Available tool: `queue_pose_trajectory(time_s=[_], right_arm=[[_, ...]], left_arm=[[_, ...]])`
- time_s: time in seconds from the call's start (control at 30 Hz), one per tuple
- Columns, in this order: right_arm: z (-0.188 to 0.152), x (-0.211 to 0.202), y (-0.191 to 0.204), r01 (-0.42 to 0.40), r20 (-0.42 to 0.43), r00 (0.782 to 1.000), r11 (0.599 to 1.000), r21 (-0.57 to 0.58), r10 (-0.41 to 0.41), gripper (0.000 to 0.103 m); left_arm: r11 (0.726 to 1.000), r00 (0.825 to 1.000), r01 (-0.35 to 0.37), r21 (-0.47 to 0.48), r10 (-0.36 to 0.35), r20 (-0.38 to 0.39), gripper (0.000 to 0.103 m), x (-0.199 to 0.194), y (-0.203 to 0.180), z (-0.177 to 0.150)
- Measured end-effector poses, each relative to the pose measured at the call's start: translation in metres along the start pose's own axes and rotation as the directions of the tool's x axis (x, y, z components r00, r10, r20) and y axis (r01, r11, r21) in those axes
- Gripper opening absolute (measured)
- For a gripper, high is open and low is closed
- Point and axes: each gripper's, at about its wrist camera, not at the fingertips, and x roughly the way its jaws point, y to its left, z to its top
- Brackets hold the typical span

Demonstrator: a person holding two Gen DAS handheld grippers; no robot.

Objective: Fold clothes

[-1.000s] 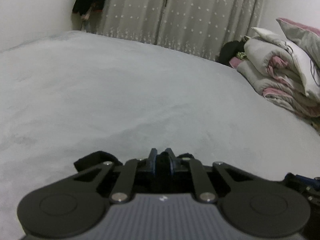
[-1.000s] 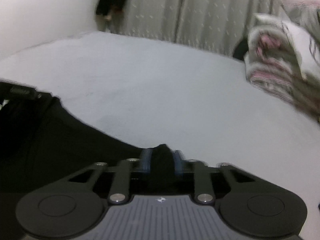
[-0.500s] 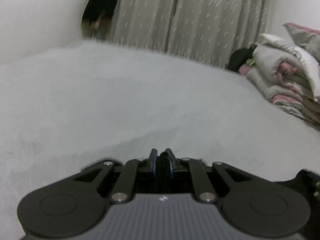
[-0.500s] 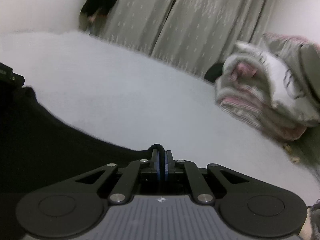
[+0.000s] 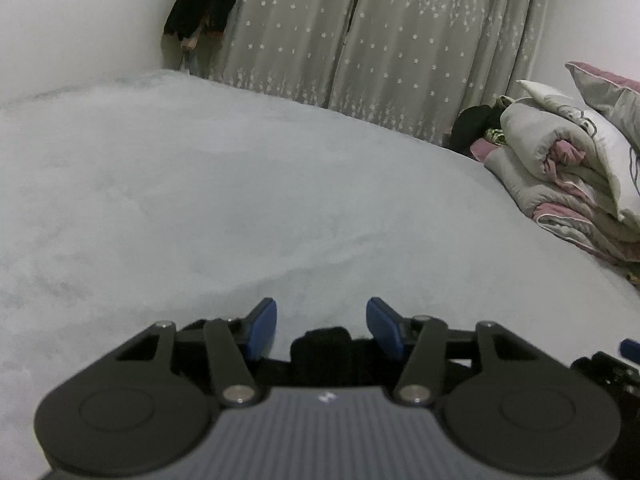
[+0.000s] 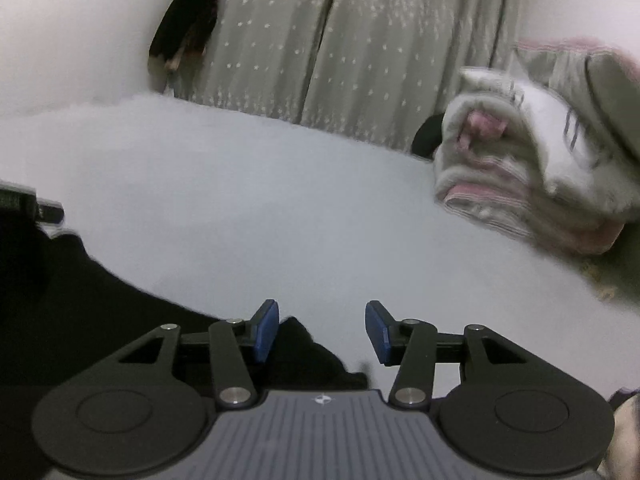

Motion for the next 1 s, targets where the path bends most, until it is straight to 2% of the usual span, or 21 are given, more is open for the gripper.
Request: queue_pose_trajectory(time_s=[0.1, 0.13, 0.17, 0.23, 0.3, 0.33, 0.37, 0.47, 0.57, 0.7, 0.77, 0.83, 0.9, 0.97, 1.0], right_arm=[[0.006, 0.01, -0.002, -0.092, -0.034, 0.995, 0.994, 0.06, 0.094, 0.047], [0.008, 0.012, 0.004, -0.123, -0.033, 0.992, 0.991, 0.046, 0.125, 0.047], [0.011, 0.014, 0.01, -0.154, -0.034, 0.987, 0.988, 0.028, 0.155, 0.047], [0.018, 0.017, 0.027, -0.215, -0.042, 0.976, 0.976, -0.021, 0.214, 0.047], [0.025, 0.021, 0.044, -0.274, -0.054, 0.961, 0.959, -0.07, 0.271, 0.047], [0.028, 0.022, 0.052, -0.304, -0.06, 0.952, 0.948, -0.094, 0.299, 0.047], [0.032, 0.024, 0.061, -0.333, -0.068, 0.943, 0.936, -0.118, 0.327, 0.047], [0.042, 0.031, 0.082, -0.397, -0.093, 0.918, 0.901, -0.172, 0.387, 0.047], [0.049, 0.041, 0.096, -0.428, -0.122, 0.903, 0.886, -0.18, 0.411, 0.047], [0.053, 0.051, 0.111, -0.465, -0.156, 0.882, 0.873, -0.146, 0.444, 0.043], [0.051, 0.053, 0.12, -0.465, -0.166, 0.882, 0.873, -0.149, 0.441, 0.032], [0.048, 0.051, 0.128, -0.471, -0.163, 0.879, 0.868, -0.155, 0.448, 0.008], [0.045, 0.05, 0.131, -0.427, -0.138, 0.901, 0.895, -0.13, 0.41, 0.004], [0.041, 0.05, 0.132, -0.369, -0.105, 0.927, 0.926, -0.085, 0.36, 0.004], [0.038, 0.05, 0.132, -0.344, -0.088, 0.936, 0.938, -0.048, 0.34, 0.004]], left_arm=[[1.0, 1.0, 0.01, -0.001, -0.01, -0.016, 0.034, 0.003, 0.003, -0.002], [1.0, 1.0, 0.019, -0.004, -0.019, -0.018, 0.02, 0.003, 0.004, -0.002], [1.0, 1.0, 0.022, -0.009, -0.023, -0.02, 0.015, 0.003, 0.006, -0.002], [1.0, 0.999, 0.005, -0.02, -0.006, -0.033, 0.016, 0.0, 0.01, 0.0], [0.999, 0.998, -0.037, -0.025, 0.036, -0.049, 0.017, -0.006, 0.013, 0.005], [0.998, 0.998, -0.052, -0.033, 0.05, -0.05, 0.022, -0.011, 0.016, 0.009], [0.997, 0.997, -0.063, -0.043, 0.061, -0.049, 0.031, -0.016, 0.02, 0.014], [0.993, 0.995, -0.096, -0.072, 0.092, -0.047, 0.047, -0.032, 0.031, 0.026], [0.987, 0.991, -0.128, -0.092, 0.123, -0.059, 0.054, -0.042, 0.045, 0.036], [0.983, 0.983, -0.146, -0.108, 0.132, -0.13, 0.055, -0.036, 0.06, 0.038], [0.982, 0.976, -0.155, -0.108, 0.135, -0.168, 0.055, -0.028, 0.067, 0.035], [0.983, 0.975, -0.148, -0.111, 0.127, -0.181, 0.053, -0.024, 0.072, 0.033], [0.983, 0.977, -0.139, -0.117, 0.117, -0.179, 0.047, -0.026, 0.076, 0.033], [0.985, 0.978, -0.123, -0.123, 0.099, -0.184, 0.025, -0.026, 0.08, 0.03], [0.985, 0.978, -0.124, -0.124, 0.1, -0.186, 0.021, -0.027, 0.083, 0.027]])
